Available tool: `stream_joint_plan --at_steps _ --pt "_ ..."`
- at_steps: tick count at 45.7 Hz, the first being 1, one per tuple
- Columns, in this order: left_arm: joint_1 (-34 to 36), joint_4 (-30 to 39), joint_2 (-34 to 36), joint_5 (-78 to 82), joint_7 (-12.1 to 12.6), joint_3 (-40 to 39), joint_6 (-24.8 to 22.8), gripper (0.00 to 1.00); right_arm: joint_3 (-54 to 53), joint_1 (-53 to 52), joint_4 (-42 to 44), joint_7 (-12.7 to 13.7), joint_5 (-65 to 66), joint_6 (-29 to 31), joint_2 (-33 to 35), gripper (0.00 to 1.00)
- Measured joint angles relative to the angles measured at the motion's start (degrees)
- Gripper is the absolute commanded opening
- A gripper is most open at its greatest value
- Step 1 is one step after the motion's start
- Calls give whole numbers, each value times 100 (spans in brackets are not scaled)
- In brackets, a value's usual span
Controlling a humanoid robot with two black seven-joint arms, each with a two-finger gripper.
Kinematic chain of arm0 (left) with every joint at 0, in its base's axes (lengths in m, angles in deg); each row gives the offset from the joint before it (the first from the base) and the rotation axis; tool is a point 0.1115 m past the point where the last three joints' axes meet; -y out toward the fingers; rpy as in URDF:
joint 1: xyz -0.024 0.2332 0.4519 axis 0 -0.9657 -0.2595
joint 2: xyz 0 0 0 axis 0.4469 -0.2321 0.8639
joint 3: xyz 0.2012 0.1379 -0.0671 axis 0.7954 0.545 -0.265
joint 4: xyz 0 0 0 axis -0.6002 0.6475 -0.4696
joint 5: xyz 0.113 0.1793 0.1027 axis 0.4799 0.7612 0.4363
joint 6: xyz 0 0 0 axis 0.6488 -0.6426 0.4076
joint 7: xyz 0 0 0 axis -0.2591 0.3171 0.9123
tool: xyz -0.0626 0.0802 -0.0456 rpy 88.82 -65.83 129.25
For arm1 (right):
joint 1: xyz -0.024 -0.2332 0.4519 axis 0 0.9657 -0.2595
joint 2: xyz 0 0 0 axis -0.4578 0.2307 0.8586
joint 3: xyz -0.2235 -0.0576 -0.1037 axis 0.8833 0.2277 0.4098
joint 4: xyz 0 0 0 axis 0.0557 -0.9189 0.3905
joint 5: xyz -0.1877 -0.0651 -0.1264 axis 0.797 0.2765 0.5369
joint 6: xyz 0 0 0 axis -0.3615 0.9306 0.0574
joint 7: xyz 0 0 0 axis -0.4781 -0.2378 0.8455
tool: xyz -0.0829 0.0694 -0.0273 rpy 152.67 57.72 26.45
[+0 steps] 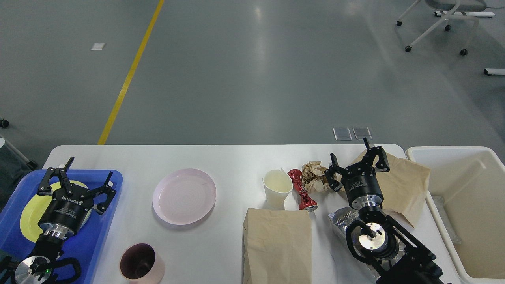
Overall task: Tidy desktop
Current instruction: 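Lift the left gripper up off the blue tray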
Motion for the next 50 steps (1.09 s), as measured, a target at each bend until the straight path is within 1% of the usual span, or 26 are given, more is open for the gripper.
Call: stream_joint_plan --at_steps 29,33,37,41,44,47,48,50 --pt "-13 -7 101 65 -24 -12 59 97 0 0 3 0 6 0 0 100" --pt "-33 -4 212 27 -25 4 60 97 0 0 3 0 6 0 0 100" --pt "-45 -13 464 -7 -57 67 67 97 0 0 3 0 6 0 0 100" --pt "6 -48 895 -12 -164 436 72 97 0 0 3 0 6 0 0 100" --pt "186 -67 1366 -12 -251 996 76 97 0 0 3 0 6 0 0 100" --pt "526 -75 1874 -13 -294 1792 76 97 0 0 3 0 4 0 0 100" --pt "755 -77 2140 -12 -302 2301 76 97 0 0 3 0 3 0 0 100" --pt "1037 -78 2427 -13 -309 2874 65 97 0 0 3 0 3 0 0 100"
